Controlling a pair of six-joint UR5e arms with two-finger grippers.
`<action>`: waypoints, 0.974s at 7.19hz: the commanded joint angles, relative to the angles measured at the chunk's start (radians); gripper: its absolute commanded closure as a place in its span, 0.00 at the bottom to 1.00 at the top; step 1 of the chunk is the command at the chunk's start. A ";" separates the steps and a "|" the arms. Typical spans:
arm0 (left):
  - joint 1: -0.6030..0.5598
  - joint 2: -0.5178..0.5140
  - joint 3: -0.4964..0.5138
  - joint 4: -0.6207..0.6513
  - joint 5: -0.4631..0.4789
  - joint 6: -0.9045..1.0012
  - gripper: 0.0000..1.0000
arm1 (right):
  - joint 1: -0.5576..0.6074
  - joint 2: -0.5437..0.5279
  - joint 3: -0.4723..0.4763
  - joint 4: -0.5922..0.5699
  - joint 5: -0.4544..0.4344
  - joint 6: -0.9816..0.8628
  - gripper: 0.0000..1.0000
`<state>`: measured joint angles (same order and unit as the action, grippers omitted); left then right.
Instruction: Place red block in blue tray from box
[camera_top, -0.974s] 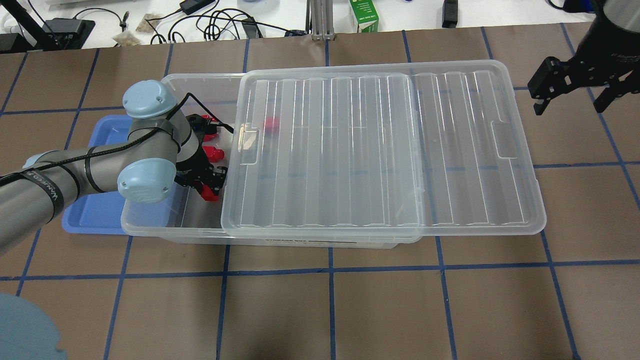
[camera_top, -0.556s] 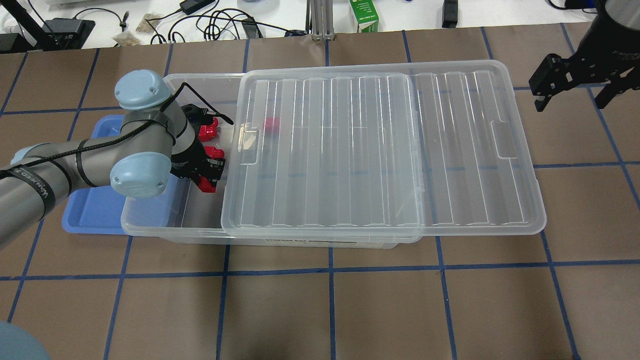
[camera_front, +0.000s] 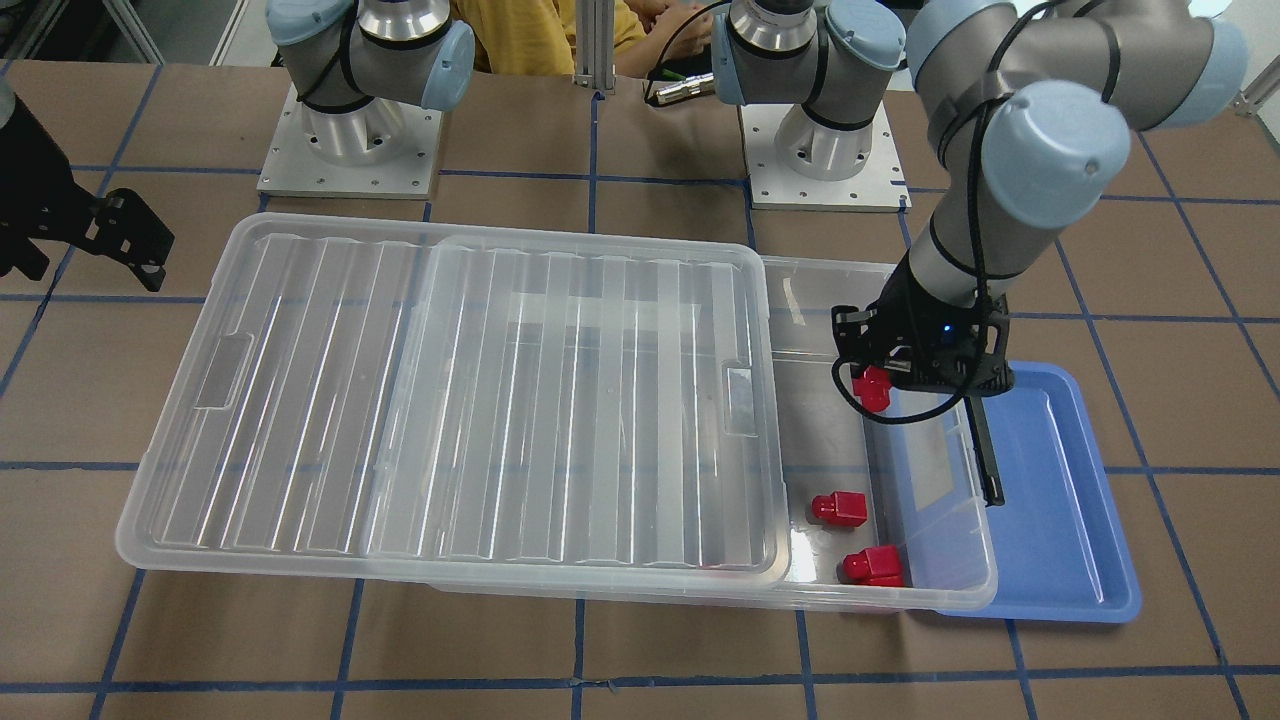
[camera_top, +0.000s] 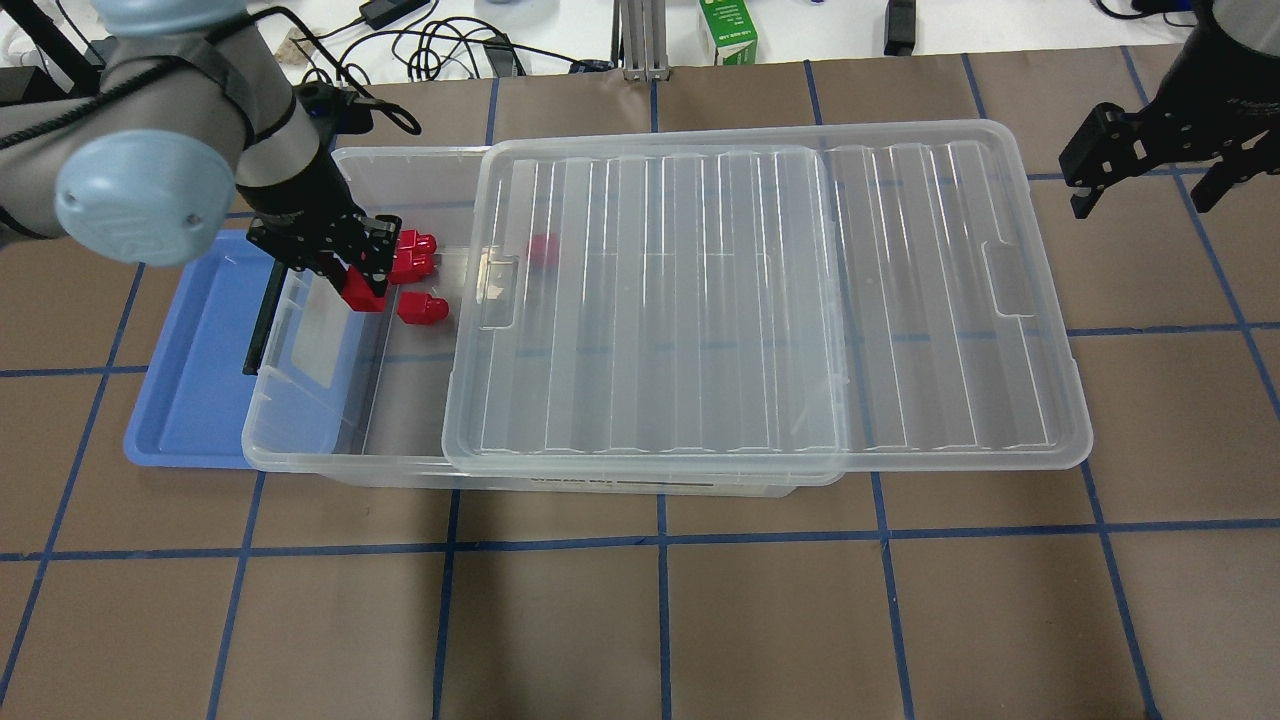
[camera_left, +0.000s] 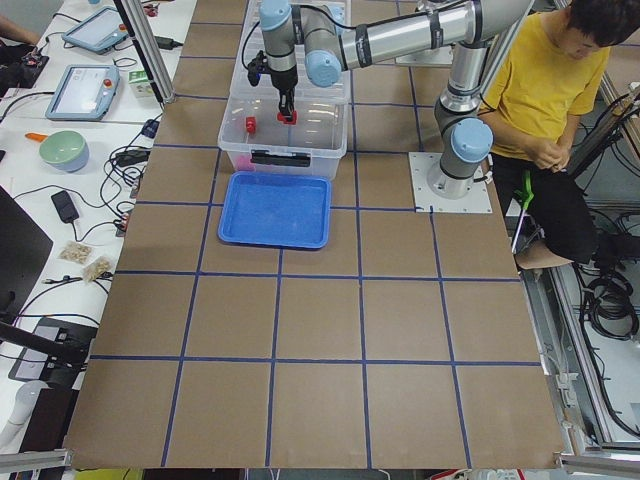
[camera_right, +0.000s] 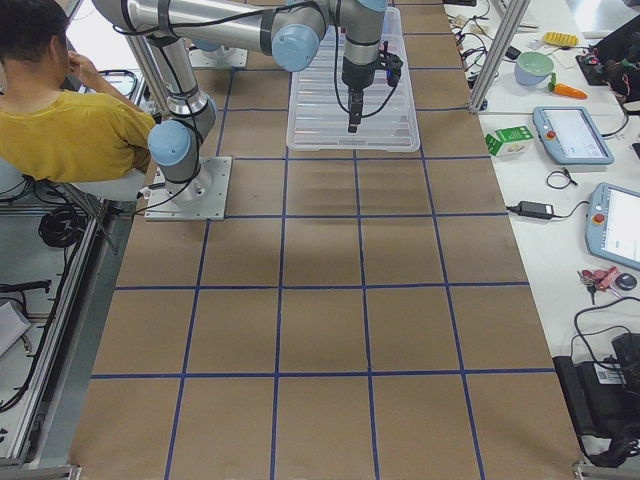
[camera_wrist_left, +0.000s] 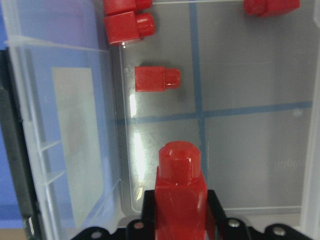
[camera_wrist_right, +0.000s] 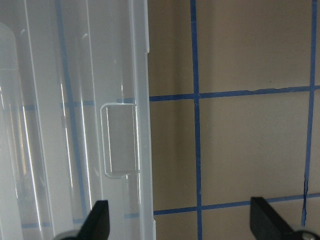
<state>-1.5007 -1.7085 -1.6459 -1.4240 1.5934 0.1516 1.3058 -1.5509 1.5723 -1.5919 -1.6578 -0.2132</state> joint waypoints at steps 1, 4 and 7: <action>0.023 0.046 0.047 -0.075 0.014 0.022 1.00 | 0.000 0.000 0.000 0.000 0.000 -0.002 0.00; 0.311 0.031 0.037 -0.061 -0.001 0.272 1.00 | 0.000 0.002 0.002 0.001 0.000 -0.003 0.00; 0.401 -0.087 -0.102 0.232 -0.020 0.361 1.00 | 0.000 -0.001 0.000 0.003 0.007 -0.002 0.00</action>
<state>-1.1208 -1.7463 -1.6796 -1.3381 1.5740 0.4964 1.3055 -1.5510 1.5730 -1.5893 -1.6533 -0.2150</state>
